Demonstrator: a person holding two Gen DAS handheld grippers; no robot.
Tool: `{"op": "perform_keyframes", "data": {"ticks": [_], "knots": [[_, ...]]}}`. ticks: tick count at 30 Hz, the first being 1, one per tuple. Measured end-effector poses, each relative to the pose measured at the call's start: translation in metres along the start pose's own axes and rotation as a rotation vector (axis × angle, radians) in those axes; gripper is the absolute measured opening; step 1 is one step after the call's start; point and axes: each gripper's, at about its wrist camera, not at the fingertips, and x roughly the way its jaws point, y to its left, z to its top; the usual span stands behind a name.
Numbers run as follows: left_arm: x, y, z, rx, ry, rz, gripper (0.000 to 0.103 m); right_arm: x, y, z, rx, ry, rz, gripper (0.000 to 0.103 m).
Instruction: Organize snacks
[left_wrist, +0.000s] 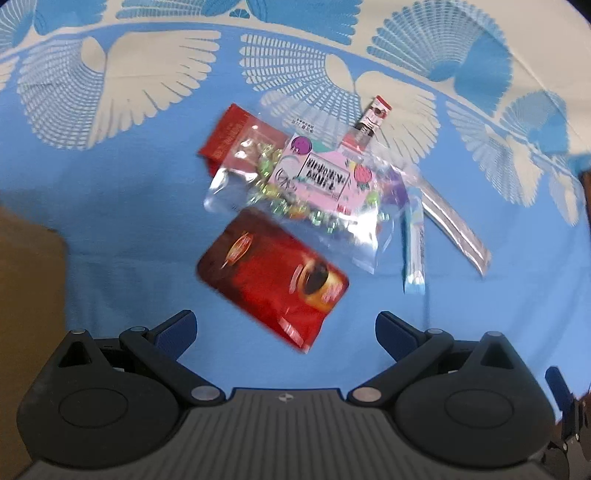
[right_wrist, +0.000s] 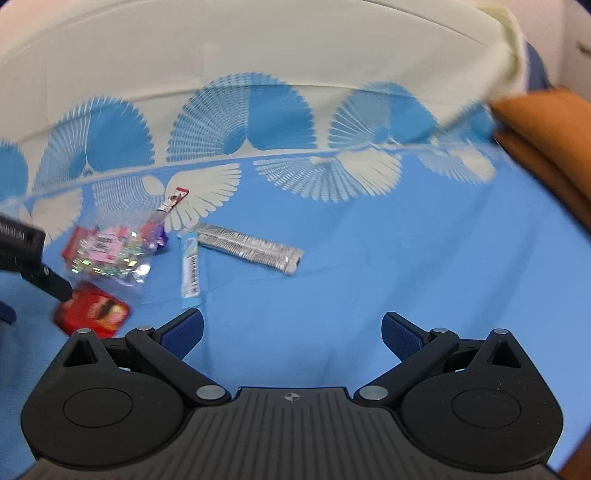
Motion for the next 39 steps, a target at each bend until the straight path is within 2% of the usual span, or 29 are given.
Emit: {"op": "perform_keyframes", "data": {"ticks": [4, 8, 12, 18, 19, 20, 21, 22, 23, 24, 25, 27, 29, 31, 34, 39], "knots": [[0.035, -0.011, 0.017, -0.018, 0.036, 0.061, 0.103, 0.052, 0.008, 0.020, -0.122, 0.016, 0.037, 0.102], [0.069, 0.003, 0.035, -0.129, 0.127, 0.090, 0.103, 0.107, 0.018, 0.039, -0.203, 0.082, 0.071, 0.102], [0.073, 0.011, 0.043, -0.164, 0.123, 0.112, 0.103, 0.152, 0.027, 0.050, -0.250, 0.139, 0.081, 0.103], [0.069, 0.008, 0.041, -0.127, 0.109, 0.126, 0.102, 0.182, 0.036, 0.065, -0.186, 0.122, 0.149, 0.103], [0.066, 0.006, 0.040, -0.111, 0.096, 0.140, 0.094, 0.182, 0.037, 0.065, -0.183, 0.125, 0.150, 0.098], [0.060, 0.004, 0.036, -0.093, 0.072, 0.157, 0.088, 0.178, 0.037, 0.064, -0.185, 0.114, 0.169, 0.091], [0.054, 0.003, 0.034, -0.084, 0.050, 0.149, 0.074, 0.170, 0.038, 0.061, -0.204, 0.087, 0.194, 0.066], [0.046, 0.004, 0.031, -0.077, 0.022, 0.131, 0.063, 0.165, 0.040, 0.059, -0.229, 0.068, 0.197, 0.046], [0.040, 0.009, 0.028, -0.082, -0.003, 0.115, 0.059, 0.160, 0.042, 0.056, -0.241, 0.067, 0.187, 0.040], [0.035, 0.014, 0.027, -0.096, -0.015, 0.089, 0.052, 0.154, 0.044, 0.052, -0.231, 0.069, 0.180, 0.032], [0.029, 0.020, 0.026, -0.113, -0.019, 0.065, 0.043, 0.149, 0.044, 0.048, -0.214, 0.071, 0.171, 0.028], [0.016, 0.030, 0.023, -0.133, -0.038, 0.030, 0.033, 0.138, 0.044, 0.043, -0.173, 0.075, 0.155, 0.024], [-0.002, 0.033, 0.017, -0.096, -0.072, 0.027, 0.024, 0.120, 0.044, 0.037, -0.110, 0.076, 0.149, 0.022], [-0.019, 0.033, 0.010, -0.060, -0.104, 0.001, 0.008, 0.098, 0.042, 0.030, -0.051, 0.061, 0.157, 0.022], [-0.046, 0.034, -0.004, -0.001, -0.146, -0.007, 0.008, 0.061, 0.039, 0.019, 0.011, 0.047, 0.156, 0.022], [-0.083, 0.042, -0.036, 0.065, -0.167, -0.032, 0.007, 0.001, 0.040, 0.006, 0.026, -0.002, 0.138, 0.022]]}}
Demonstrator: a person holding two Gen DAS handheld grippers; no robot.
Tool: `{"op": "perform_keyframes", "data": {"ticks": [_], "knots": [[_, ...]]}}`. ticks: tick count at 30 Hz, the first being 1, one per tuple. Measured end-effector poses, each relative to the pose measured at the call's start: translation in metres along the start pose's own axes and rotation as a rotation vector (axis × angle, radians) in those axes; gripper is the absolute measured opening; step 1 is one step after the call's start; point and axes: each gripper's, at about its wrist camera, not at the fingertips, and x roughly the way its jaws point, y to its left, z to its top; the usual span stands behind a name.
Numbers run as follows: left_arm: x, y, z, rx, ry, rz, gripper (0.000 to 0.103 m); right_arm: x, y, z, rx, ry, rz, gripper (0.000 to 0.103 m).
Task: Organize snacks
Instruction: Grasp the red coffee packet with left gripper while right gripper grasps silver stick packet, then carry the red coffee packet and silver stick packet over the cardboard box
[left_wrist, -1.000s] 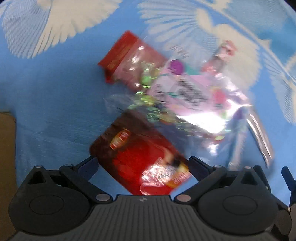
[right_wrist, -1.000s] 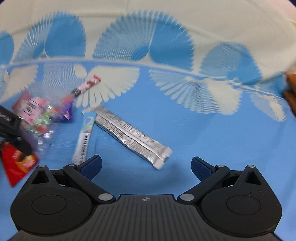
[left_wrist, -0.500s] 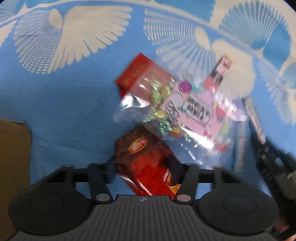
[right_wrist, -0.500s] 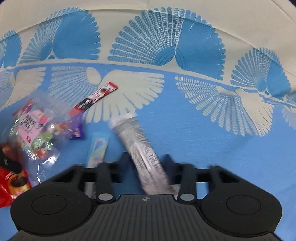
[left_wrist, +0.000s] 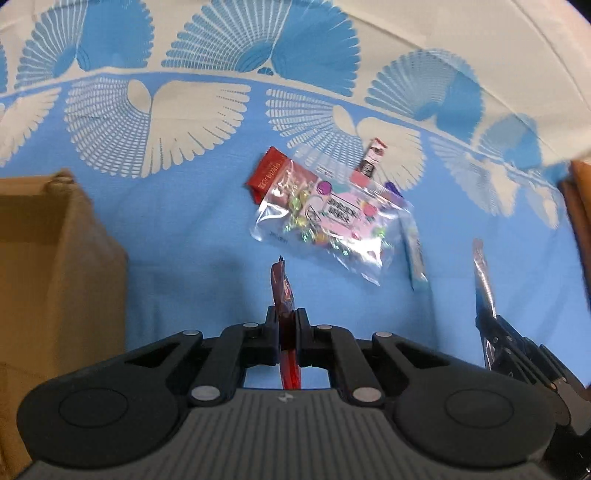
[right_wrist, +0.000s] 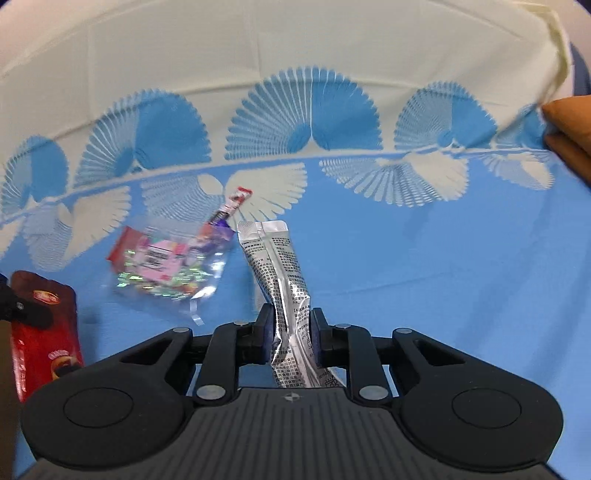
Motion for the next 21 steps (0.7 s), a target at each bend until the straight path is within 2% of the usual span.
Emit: {"op": "perform_keyframes", "data": {"ticks": [3, 6, 10, 16, 21], "knots": [[-0.034, 0.003, -0.015, 0.038, -0.035, -0.044, 0.007, -0.039, 0.009, -0.006, 0.010, -0.023, -0.008, 0.022], [-0.080, 0.010, -0.030, 0.083, -0.104, -0.092, 0.007, -0.082, 0.030, -0.010, 0.007, -0.070, 0.008, 0.022], [-0.133, 0.028, -0.046, 0.082, -0.147, -0.133, 0.007, -0.133, 0.060, -0.014, 0.031, -0.113, 0.048, 0.022], [-0.195, 0.072, -0.067, 0.044, -0.231, -0.141, 0.007, -0.188, 0.117, -0.019, 0.021, -0.129, 0.151, 0.022], [-0.230, 0.116, -0.086, 0.023, -0.245, -0.106, 0.007, -0.219, 0.165, -0.026, -0.016, -0.114, 0.249, 0.022]]}}
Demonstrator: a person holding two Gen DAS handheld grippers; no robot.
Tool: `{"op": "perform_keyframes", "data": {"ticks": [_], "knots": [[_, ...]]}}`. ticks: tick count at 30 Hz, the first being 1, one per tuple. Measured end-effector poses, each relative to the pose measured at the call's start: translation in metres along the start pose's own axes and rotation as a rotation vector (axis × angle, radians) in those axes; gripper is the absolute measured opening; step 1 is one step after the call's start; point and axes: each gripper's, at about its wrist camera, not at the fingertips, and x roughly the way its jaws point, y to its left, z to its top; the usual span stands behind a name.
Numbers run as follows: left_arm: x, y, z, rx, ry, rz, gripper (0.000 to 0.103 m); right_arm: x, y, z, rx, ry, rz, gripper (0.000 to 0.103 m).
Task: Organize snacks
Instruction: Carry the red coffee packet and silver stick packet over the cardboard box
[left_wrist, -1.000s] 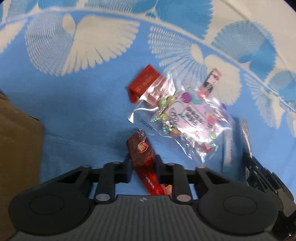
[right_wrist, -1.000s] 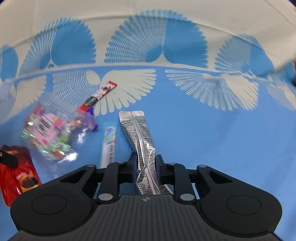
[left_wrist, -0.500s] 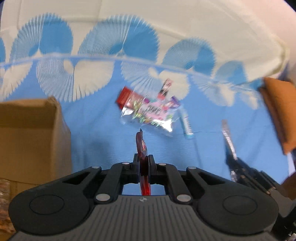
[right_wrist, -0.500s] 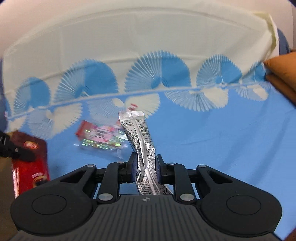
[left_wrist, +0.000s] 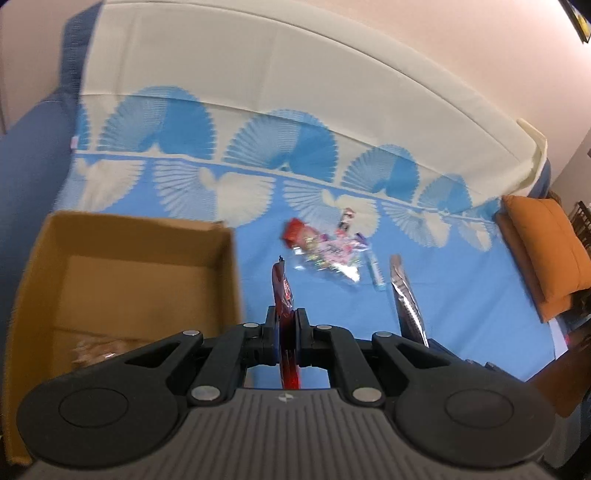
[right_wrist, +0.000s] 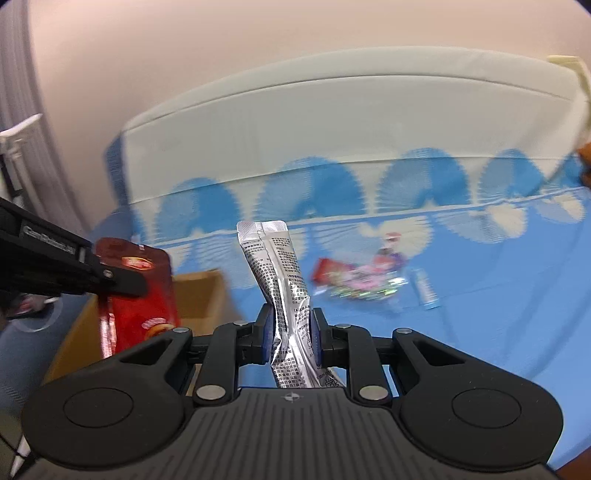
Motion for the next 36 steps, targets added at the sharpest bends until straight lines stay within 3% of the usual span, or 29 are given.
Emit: {"op": "perform_keyframes", "data": {"ticks": [8, 17, 36], "knots": [[-0.057, 0.067, -0.027, -0.064, -0.061, 0.071, 0.007, -0.009, 0.077, -0.019, -0.065, 0.048, 0.101, 0.022], [-0.082, 0.115, -0.047, -0.152, -0.074, 0.086, 0.007, -0.015, 0.132, -0.035, -0.116, 0.087, 0.144, 0.022], [-0.088, 0.136, -0.055, -0.195, -0.089, 0.071, 0.007, -0.012, 0.155, -0.040, -0.161, 0.116, 0.139, 0.022]]}}
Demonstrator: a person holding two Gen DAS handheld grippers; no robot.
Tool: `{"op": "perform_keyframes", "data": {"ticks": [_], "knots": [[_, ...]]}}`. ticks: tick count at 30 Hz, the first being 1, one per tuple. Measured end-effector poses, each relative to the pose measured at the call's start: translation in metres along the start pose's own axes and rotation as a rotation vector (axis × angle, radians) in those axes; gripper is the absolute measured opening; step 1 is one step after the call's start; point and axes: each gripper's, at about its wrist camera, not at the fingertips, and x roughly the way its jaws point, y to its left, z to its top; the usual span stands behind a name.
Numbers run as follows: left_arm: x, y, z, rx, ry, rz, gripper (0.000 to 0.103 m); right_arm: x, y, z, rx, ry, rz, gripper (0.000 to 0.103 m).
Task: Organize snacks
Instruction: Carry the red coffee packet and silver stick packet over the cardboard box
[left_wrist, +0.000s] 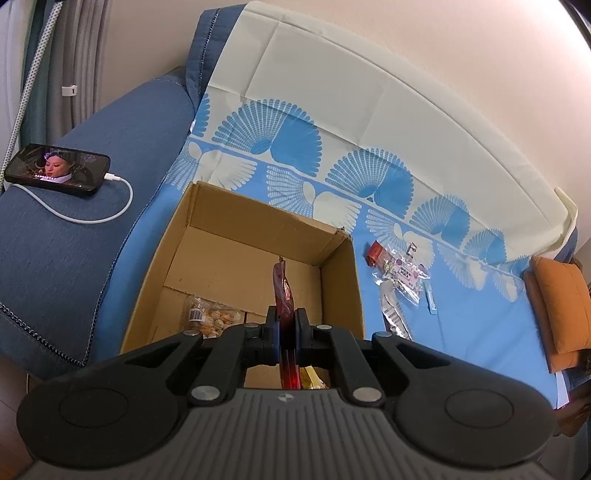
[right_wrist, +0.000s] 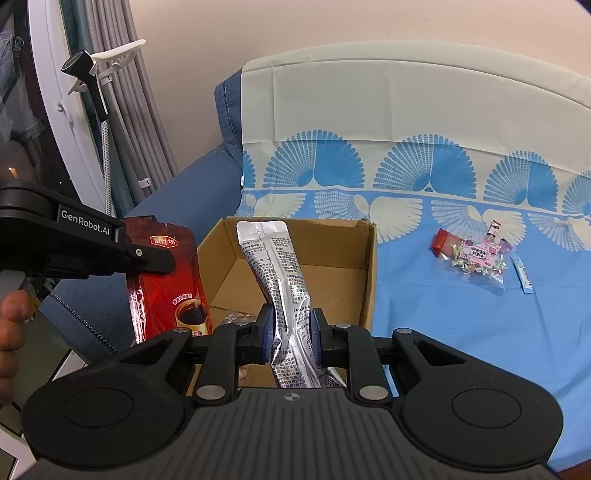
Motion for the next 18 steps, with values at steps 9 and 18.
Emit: {"op": "perform_keyframes", "data": {"ticks": [9, 18], "knots": [[0.005, 0.000, 0.000, -0.003, 0.011, 0.001, 0.007, 0.005, -0.001, 0.000, 0.007, 0.011, 0.006, 0.022], [0.013, 0.000, 0.003, -0.002, 0.021, 0.008, 0.007, 0.013, -0.003, 0.000, 0.013, 0.027, 0.015, 0.022]]}}
